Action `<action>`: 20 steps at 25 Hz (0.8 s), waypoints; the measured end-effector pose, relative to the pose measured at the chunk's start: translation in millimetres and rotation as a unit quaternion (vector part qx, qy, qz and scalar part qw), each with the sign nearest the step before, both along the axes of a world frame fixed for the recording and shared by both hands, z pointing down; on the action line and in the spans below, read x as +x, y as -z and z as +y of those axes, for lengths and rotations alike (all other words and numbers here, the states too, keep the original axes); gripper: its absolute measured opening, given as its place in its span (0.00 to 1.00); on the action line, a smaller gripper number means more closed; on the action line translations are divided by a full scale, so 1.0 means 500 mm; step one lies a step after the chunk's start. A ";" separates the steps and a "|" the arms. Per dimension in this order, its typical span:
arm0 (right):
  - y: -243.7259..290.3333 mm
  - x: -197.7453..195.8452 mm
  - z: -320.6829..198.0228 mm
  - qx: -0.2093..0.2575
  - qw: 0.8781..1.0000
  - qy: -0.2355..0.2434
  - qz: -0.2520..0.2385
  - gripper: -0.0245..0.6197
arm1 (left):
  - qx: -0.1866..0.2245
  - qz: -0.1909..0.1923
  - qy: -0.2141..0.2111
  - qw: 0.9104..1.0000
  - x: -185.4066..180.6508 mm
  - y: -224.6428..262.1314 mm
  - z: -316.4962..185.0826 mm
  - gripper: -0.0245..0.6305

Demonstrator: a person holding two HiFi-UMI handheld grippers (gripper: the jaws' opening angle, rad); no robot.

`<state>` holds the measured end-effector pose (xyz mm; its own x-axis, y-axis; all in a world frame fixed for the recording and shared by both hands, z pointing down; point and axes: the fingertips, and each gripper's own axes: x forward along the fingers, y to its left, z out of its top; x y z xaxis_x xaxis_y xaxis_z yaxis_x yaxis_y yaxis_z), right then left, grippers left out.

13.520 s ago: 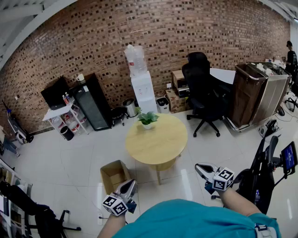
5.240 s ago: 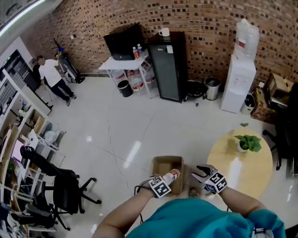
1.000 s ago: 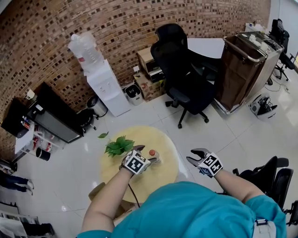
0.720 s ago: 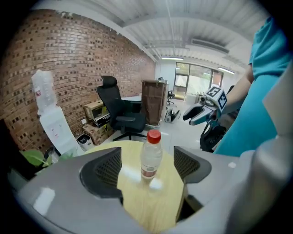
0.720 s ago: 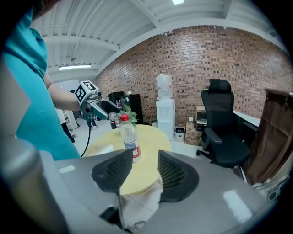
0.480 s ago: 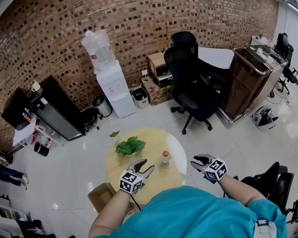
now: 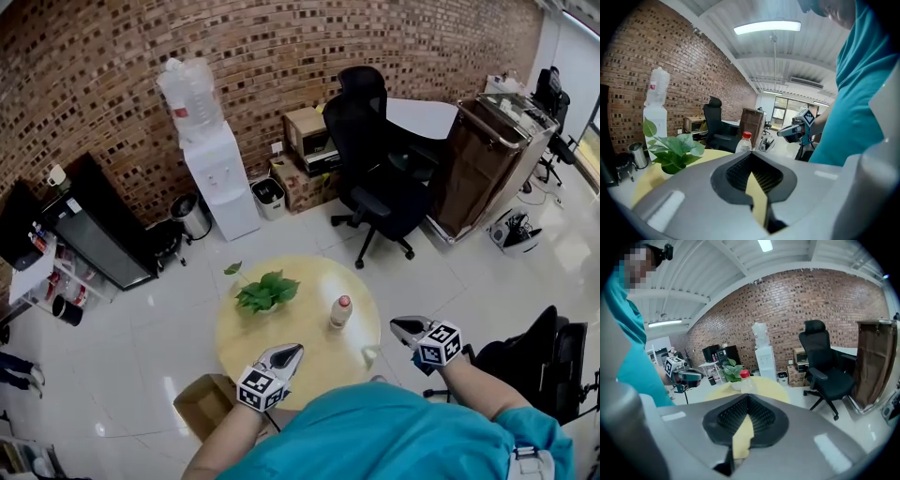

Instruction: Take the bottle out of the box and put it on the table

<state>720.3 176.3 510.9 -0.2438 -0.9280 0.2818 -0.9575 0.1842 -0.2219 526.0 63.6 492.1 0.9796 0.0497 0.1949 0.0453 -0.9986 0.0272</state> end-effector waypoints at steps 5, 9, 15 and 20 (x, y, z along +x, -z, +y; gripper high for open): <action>0.010 -0.023 0.038 0.006 1.000 -0.004 0.000 0.04 | -0.005 -0.004 -0.024 1.000 -0.004 -0.002 0.043 0.04; 0.051 -0.013 0.117 0.017 1.000 -0.006 -0.004 0.04 | 0.006 -0.010 -0.027 1.000 0.005 0.056 0.125 0.04; 0.061 0.018 0.245 0.025 0.999 0.028 0.005 0.04 | 0.006 -0.015 0.011 1.000 0.033 0.108 0.284 0.04; 0.101 0.014 0.378 0.021 0.997 0.078 0.015 0.04 | -0.005 -0.007 0.047 0.999 0.038 0.180 0.502 0.04</action>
<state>727.1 365.4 460.5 -0.3779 -0.8905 0.2534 -0.9226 0.3394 -0.1831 544.8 314.7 402.2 0.9773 -0.0394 0.2080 -0.0483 -0.9981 0.0379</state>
